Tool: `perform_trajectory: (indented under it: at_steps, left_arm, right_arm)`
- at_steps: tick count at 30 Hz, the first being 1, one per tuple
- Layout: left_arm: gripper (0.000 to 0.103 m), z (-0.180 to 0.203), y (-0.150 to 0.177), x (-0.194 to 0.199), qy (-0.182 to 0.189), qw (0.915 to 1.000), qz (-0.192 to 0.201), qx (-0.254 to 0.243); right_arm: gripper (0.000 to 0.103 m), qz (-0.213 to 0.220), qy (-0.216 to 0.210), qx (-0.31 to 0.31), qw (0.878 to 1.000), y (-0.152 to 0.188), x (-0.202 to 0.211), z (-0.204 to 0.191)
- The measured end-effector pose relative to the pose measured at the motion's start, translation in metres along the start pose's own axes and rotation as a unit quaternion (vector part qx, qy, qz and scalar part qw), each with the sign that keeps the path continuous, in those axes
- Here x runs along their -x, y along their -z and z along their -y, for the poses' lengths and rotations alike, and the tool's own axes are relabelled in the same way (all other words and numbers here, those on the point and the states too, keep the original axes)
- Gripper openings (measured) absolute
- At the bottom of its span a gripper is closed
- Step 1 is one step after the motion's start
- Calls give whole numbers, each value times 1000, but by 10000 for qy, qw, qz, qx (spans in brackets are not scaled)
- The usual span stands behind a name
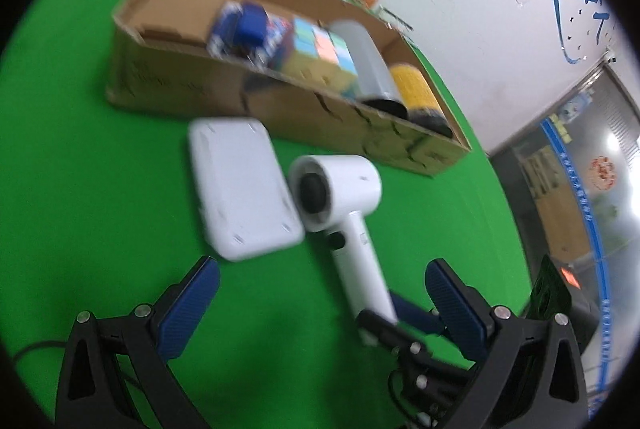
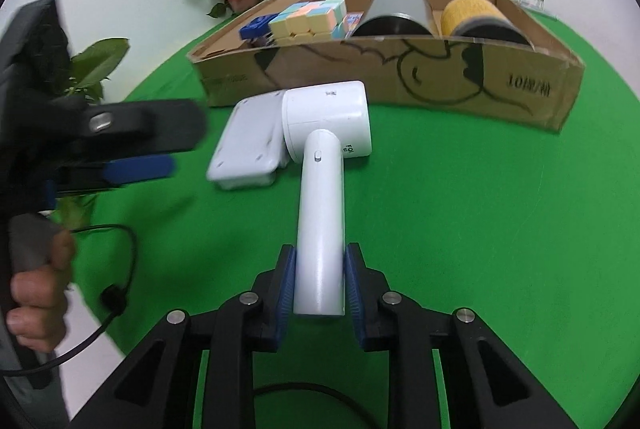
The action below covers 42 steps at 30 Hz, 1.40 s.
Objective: Organize rigid objects
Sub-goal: 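Move the right gripper to the white hair dryer and grasp its handle, then lift the hair dryer and carry it over the box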
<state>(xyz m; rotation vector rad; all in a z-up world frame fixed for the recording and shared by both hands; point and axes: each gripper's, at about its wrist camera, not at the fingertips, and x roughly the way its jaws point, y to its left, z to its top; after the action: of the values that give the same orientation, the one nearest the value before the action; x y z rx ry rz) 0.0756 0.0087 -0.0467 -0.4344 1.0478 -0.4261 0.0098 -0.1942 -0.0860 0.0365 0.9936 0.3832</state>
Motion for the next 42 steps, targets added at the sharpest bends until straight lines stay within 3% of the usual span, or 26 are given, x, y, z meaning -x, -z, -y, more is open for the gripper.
perform_trajectory:
  at_steps: [3, 10, 15, 17, 19, 29, 42]
  left_arm:
    - [99, 3, 11, -15, 101, 9994, -326, 51]
    - [81, 3, 28, -35, 160, 9973, -713, 96]
    - [60, 8, 26, -40, 24, 9973, -732, -17]
    - [43, 10, 27, -43, -26, 9967, -801, -93]
    - [32, 10, 29, -45, 126, 9955, -937, -70]
    - [31, 15, 24, -35, 62, 9971, -736, -155]
    - [29, 35, -25, 9, 46, 9982, 125, -582]
  right_arm:
    - [25, -75, -251, -212, 9994, 18, 16, -2]
    - [29, -62, -424, -243, 9988, 28, 15, -18]
    - [27, -28, -358, -87, 9993, 21, 12, -24]
    - [27, -25, -369, -78, 9993, 21, 12, -23]
    - [27, -23, -363, -56, 9993, 20, 13, -22]
    - [27, 237, -393, 53, 9989, 18, 17, -24]
    - [27, 1309, -440, 367, 9897, -20, 51, -39]
